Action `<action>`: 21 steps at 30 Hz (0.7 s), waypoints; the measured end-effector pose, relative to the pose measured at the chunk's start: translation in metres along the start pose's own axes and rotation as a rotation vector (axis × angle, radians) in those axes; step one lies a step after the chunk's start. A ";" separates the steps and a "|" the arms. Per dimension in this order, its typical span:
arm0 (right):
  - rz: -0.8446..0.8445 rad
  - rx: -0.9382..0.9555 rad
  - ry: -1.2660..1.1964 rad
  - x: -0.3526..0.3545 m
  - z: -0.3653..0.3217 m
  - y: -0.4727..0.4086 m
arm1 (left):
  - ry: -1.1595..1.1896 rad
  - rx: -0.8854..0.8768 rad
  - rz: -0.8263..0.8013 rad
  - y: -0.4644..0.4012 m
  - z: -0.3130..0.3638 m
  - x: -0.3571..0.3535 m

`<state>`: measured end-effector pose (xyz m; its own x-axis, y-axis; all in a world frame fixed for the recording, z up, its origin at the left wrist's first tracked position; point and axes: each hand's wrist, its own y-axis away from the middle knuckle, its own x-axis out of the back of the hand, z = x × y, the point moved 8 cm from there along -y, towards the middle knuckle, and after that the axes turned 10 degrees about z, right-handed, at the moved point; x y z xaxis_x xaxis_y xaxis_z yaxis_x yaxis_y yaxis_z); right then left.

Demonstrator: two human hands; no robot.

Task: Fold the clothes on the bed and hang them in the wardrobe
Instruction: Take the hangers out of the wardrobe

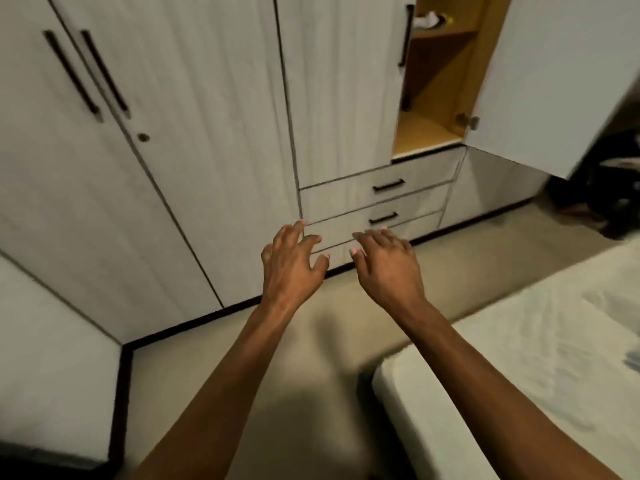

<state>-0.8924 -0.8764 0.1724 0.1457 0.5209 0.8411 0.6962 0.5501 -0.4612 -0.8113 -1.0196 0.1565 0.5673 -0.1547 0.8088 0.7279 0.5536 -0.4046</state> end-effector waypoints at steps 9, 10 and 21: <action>0.020 0.367 -0.217 -0.054 -0.117 -0.152 | -0.135 0.279 0.210 -0.086 -0.111 0.059; 0.017 0.401 -0.240 -0.062 -0.136 -0.164 | -0.143 0.305 0.234 -0.095 -0.128 0.069; -0.072 0.427 -0.462 -0.145 -0.332 -0.300 | -0.033 0.373 0.451 -0.204 -0.313 0.182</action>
<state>-0.8894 -1.3339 0.2825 -0.2766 0.6483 0.7094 0.3373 0.7567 -0.5600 -0.7361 -1.4164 0.2523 0.7731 0.1854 0.6066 0.2288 0.8104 -0.5393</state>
